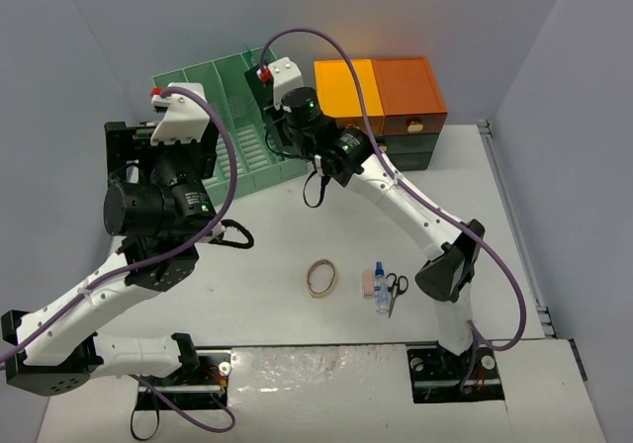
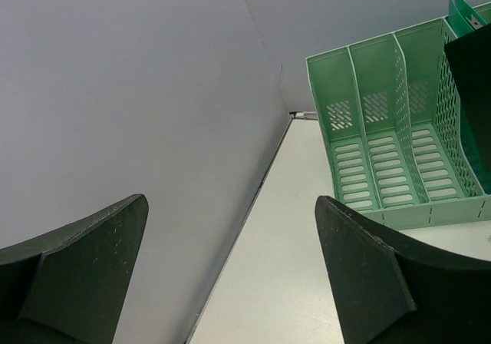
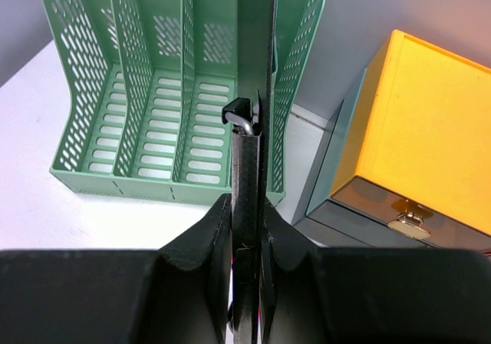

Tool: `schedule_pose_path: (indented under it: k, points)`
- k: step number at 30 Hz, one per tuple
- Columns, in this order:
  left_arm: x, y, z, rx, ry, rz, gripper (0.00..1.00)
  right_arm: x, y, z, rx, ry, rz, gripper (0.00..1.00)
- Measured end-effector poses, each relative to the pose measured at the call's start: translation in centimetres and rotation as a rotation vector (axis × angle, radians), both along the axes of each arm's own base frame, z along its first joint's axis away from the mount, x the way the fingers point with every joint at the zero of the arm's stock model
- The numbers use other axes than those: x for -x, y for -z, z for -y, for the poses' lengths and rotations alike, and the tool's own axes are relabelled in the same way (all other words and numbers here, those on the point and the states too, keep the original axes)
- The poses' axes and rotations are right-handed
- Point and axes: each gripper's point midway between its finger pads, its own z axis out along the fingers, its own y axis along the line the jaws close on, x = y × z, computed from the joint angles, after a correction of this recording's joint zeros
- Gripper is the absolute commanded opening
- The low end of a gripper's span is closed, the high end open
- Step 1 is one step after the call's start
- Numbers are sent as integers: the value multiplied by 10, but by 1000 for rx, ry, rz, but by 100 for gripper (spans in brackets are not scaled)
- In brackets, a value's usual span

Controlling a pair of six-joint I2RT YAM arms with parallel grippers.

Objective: Organize the desk

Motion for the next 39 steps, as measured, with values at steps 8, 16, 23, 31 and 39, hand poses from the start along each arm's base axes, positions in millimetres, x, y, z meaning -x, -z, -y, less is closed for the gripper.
schedule_pose_path:
  k: [8, 16, 23, 31, 39]
  points:
    - [0, 0, 0, 1, 0, 0, 88, -4, 17, -5, 26, -3, -20, 0]
    - [-1, 1, 1, -4, 0, -2, 88, -14, 31, -20, 30, -17, -31, 0]
    - [-1, 2, 2, -6, -1, -3, 88, -15, 37, -24, 28, -22, -41, 0]
    - [-3, 8, 4, -26, -3, -13, 88, -11, 20, -29, 6, -31, -12, 0]
    - [-3, 8, 4, -23, -5, -12, 88, -3, 18, -37, 6, -50, -7, 0]
